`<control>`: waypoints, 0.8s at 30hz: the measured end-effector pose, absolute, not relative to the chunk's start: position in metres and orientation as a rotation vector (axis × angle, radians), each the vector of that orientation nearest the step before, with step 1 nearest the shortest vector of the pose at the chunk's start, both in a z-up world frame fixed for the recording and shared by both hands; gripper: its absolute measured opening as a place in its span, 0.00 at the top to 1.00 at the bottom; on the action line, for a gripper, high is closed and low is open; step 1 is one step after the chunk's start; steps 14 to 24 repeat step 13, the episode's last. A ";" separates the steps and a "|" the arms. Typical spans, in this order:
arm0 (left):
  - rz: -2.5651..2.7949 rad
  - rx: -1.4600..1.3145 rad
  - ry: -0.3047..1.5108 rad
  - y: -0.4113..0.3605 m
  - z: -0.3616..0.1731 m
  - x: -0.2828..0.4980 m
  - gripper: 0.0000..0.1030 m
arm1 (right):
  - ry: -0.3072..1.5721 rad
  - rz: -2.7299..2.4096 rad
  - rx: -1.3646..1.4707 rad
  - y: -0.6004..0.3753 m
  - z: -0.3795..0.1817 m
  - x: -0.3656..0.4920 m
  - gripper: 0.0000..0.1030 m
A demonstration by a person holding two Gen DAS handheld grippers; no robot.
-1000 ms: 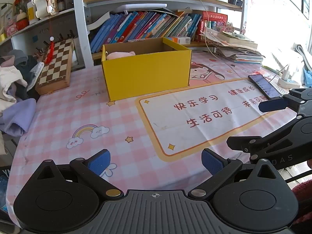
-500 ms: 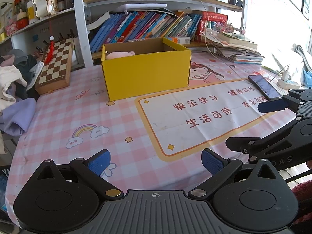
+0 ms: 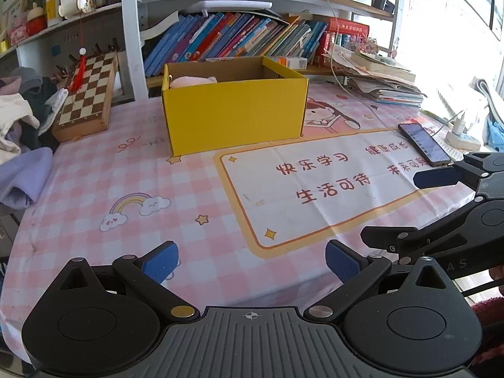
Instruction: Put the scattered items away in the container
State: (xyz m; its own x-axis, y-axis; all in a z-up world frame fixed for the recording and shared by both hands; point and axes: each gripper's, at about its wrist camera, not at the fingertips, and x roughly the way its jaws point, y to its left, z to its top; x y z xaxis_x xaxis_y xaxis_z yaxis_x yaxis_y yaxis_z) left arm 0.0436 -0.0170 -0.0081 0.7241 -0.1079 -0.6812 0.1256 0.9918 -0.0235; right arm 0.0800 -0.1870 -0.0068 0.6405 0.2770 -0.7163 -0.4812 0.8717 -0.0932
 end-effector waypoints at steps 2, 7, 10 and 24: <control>-0.124 0.022 0.755 -0.017 -0.009 0.044 0.02 | 0.765 0.439 -0.287 -0.187 -0.007 0.080 0.03; -0.116 0.005 0.757 -0.016 -0.010 0.045 0.00 | 0.773 0.439 -0.283 -0.188 -0.009 0.082 0.03; -0.120 -0.009 0.756 -0.015 -0.011 0.045 0.00 | 0.778 0.439 -0.282 -0.188 -0.010 0.083 0.03; -0.115 -0.010 0.763 -0.016 -0.013 0.047 0.00 | 0.785 0.437 -0.282 -0.188 -0.012 0.085 0.03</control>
